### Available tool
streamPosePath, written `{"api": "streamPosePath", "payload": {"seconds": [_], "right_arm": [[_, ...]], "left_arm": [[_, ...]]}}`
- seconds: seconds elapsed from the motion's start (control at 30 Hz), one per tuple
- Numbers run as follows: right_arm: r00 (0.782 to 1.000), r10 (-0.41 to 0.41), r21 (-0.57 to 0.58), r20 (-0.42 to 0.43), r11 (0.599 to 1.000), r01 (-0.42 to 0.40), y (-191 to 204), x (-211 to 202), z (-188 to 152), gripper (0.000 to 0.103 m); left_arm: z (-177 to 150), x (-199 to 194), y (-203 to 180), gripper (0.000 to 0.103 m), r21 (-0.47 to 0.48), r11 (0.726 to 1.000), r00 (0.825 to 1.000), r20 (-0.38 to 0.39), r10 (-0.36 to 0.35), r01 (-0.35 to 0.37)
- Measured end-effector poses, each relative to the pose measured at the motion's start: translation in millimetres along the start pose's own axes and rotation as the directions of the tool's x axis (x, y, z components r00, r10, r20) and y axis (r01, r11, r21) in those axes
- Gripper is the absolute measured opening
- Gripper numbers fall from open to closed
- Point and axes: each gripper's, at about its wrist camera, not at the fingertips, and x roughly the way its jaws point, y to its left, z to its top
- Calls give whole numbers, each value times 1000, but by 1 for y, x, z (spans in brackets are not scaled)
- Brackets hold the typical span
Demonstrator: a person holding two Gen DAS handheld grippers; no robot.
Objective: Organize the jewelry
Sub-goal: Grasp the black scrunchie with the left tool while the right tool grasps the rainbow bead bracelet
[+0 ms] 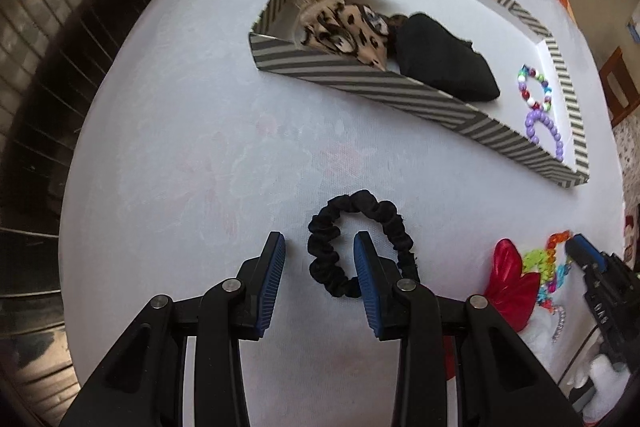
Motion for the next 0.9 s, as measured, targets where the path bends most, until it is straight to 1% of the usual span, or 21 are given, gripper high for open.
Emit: {"api": "streamPosePath", "payload": {"seconds": [0.07, 0.1, 0.13, 0.17, 0.2, 0.3, 0.4, 0.57, 0.7, 0.9], "right_arm": [[999, 39, 25, 3, 999, -39, -3, -1, 0, 10], [999, 54, 36, 8, 998, -54, -3, -3, 1, 10], [998, 61, 40, 16, 997, -62, -3, -5, 2, 10], [997, 67, 41, 24, 997, -68, -2, -7, 2, 10], [996, 78, 45, 33, 996, -79, -1, -11, 3, 10], [991, 113, 51, 66, 992, -116, 4, -27, 8, 10], [985, 141, 32, 103, 989, -145, 10, -48, 14, 10], [973, 161, -13, 164, 987, -161, 18, -82, 27, 10], [966, 160, -39, 204, 987, -155, 20, -102, 40, 10], [957, 162, -55, 240, 987, -153, 19, -118, 64, 10]], "left_arm": [[1, 0, -3, 25, 15, 1000, 1000, 14, 10, -10], [1, 1, -5, 25, 19, 1000, 1000, 26, 12, -12], [1, 0, -4, 18, 17, 1000, 999, 36, 8, -8], [2, 1, -4, 6, 14, 1000, 999, 43, 7, -8], [2, 1, -3, 2, 12, 1000, 999, 42, 9, -9], [4, -4, 3, 0, -12, 999, 998, 31, -53, 53], [5, -21, 6, 0, -15, 997, 995, 73, -68, 70], [10, -54, 0, 0, -5, 995, 986, 134, -102, 104], [10, -76, -7, 0, 14, 994, 979, 172, -107, 106], [32, -95, -22, 0, 50, 996, 969, 231, -89, 79]]}}
